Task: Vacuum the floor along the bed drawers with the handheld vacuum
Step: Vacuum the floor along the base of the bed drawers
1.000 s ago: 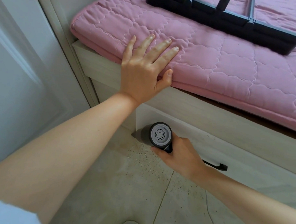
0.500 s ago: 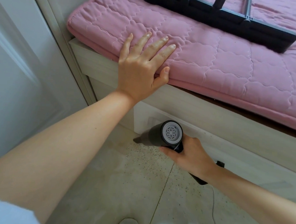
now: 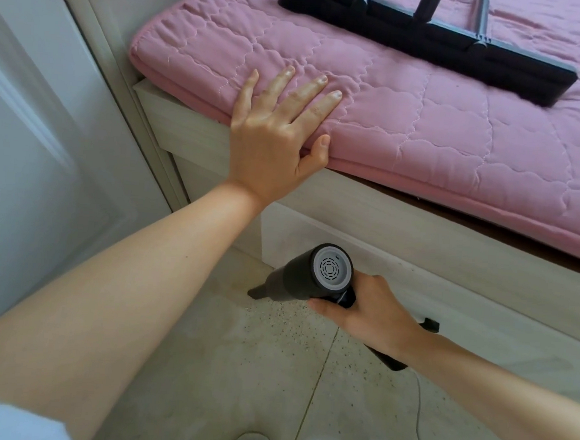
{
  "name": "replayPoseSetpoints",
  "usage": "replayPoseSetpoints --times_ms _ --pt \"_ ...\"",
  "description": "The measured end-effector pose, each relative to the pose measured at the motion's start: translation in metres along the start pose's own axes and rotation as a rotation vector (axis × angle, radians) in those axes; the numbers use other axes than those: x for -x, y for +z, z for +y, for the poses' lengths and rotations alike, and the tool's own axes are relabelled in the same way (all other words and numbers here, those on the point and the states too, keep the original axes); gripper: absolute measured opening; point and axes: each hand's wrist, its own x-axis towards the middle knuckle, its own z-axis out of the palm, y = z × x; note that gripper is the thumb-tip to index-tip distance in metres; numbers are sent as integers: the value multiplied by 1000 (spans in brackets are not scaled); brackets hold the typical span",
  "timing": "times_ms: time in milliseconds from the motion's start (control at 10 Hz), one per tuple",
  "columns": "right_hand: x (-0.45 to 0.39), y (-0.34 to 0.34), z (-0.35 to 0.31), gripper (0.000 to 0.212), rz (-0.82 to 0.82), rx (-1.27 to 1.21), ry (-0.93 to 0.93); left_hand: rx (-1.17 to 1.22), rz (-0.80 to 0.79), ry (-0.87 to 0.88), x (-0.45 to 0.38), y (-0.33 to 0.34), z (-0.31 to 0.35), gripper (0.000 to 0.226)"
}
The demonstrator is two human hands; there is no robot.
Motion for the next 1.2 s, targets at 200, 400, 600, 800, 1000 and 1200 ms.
replayPoseSetpoints --times_ms 200,400,600,800,1000,1200 --pt "-4 -1 -3 53 -8 8 -16 -1 -8 0 -1 0 0 57" --pt "-2 -2 -2 49 -53 1 -21 -4 -14 -2 0 -1 0 58" --pt "0 0 -1 44 -56 10 -23 -3 -15 -3 0 -1 0 57" --pt "-2 1 -3 45 -110 -21 -32 -3 -22 2 1 0 0 58" --pt "-4 5 -9 42 -109 -19 -53 -9 -30 0 2 0 1 58" --pt "4 -3 -6 34 -114 -4 -39 -17 -35 -12 1 -1 1 50"
